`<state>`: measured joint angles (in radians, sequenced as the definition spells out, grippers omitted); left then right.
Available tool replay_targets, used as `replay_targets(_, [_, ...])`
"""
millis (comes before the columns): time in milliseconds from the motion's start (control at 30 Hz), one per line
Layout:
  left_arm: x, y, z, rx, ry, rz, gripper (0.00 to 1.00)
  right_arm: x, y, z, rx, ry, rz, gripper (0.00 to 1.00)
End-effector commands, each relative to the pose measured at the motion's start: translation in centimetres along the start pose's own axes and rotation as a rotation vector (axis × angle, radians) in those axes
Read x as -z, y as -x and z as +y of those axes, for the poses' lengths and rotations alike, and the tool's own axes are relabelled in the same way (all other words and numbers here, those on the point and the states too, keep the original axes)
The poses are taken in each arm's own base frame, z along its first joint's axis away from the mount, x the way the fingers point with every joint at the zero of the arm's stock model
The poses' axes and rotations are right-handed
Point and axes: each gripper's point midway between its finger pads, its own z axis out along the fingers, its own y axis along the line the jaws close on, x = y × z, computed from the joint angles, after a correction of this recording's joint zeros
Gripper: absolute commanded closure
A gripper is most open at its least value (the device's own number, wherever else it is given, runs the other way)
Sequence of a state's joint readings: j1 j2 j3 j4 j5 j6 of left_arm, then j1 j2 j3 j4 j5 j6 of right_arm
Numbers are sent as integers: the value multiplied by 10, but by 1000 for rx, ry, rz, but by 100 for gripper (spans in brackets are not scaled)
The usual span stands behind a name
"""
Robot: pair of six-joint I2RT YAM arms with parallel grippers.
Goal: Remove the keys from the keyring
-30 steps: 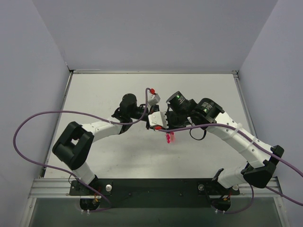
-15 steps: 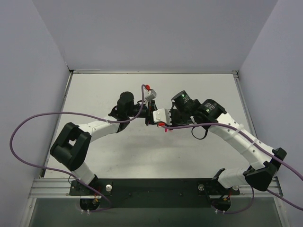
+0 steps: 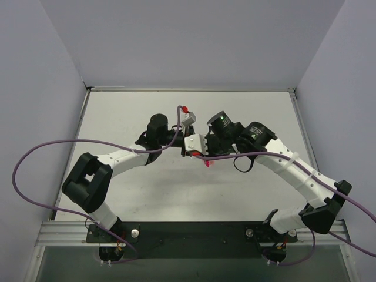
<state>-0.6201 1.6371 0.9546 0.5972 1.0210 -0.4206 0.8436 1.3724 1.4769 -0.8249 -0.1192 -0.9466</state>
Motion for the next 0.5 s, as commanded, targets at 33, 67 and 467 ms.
replay_targets(33, [-7, 16, -9, -50, -34, -1, 100, 1, 16, -4, 40, 8, 13, 100])
replay_targets(67, [-7, 15, -9, -50, -37, 1, 100, -2, 16, -2, 51, 21, 22, 100])
replay_targets(467, [-6, 13, 8, -46, 69, 17, 100, 6, 18, 9, 86, 30, 29, 100])
